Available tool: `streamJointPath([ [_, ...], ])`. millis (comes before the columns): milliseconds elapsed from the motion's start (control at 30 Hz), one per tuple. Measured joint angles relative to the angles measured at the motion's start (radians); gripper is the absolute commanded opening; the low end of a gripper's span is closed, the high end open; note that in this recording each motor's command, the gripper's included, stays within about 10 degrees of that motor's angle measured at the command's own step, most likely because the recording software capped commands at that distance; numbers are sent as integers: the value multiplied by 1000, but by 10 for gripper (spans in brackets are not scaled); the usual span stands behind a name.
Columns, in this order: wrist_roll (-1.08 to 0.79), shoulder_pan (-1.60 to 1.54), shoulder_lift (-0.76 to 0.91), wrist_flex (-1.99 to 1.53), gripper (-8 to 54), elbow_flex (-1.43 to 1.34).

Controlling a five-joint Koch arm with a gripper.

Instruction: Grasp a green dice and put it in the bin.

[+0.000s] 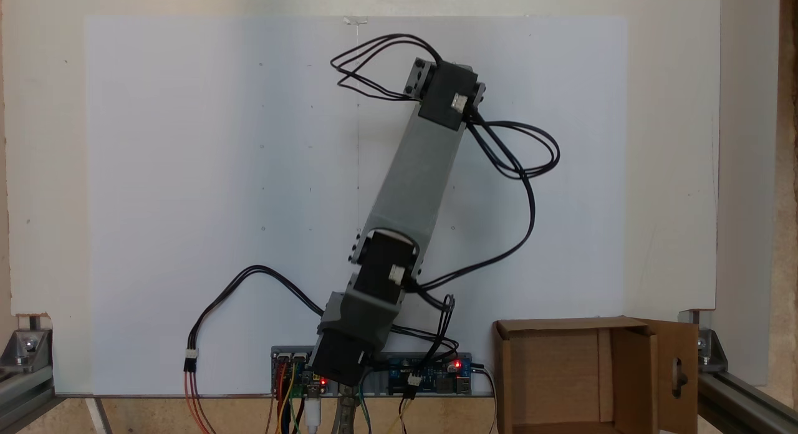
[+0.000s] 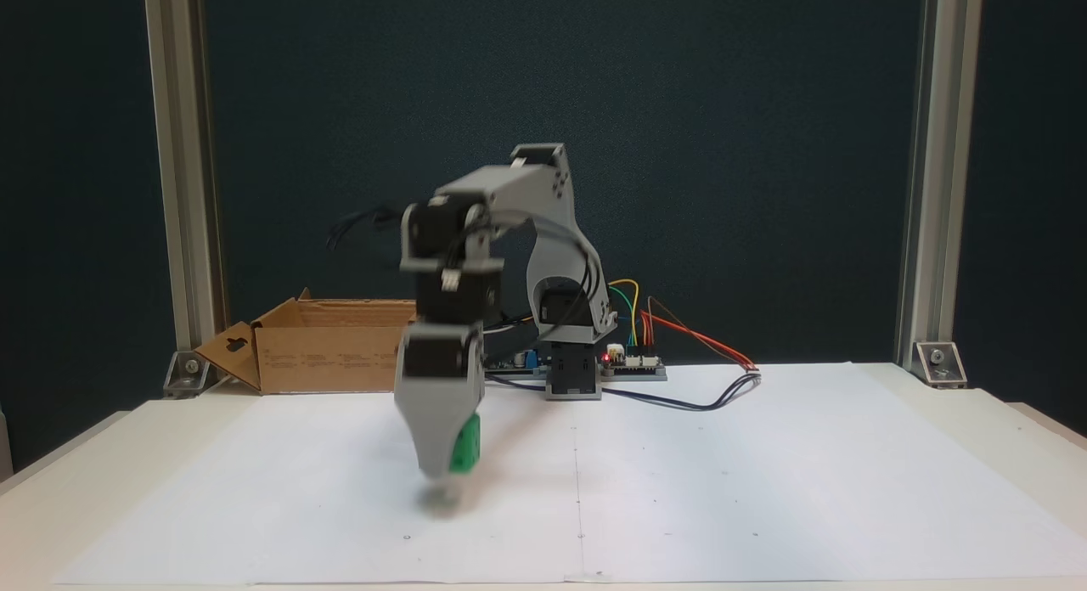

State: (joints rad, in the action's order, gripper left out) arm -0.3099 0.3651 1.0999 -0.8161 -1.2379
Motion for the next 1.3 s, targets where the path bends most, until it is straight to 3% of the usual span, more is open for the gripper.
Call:
streamJointPath([
  [367, -2, 112, 290, 218, 122, -281],
  [667, 0, 212, 575, 74, 122, -311],
  [867, 0, 330, 655, -37, 122, -311],
  [1300, 0, 805, 663, -178, 122, -258],
])
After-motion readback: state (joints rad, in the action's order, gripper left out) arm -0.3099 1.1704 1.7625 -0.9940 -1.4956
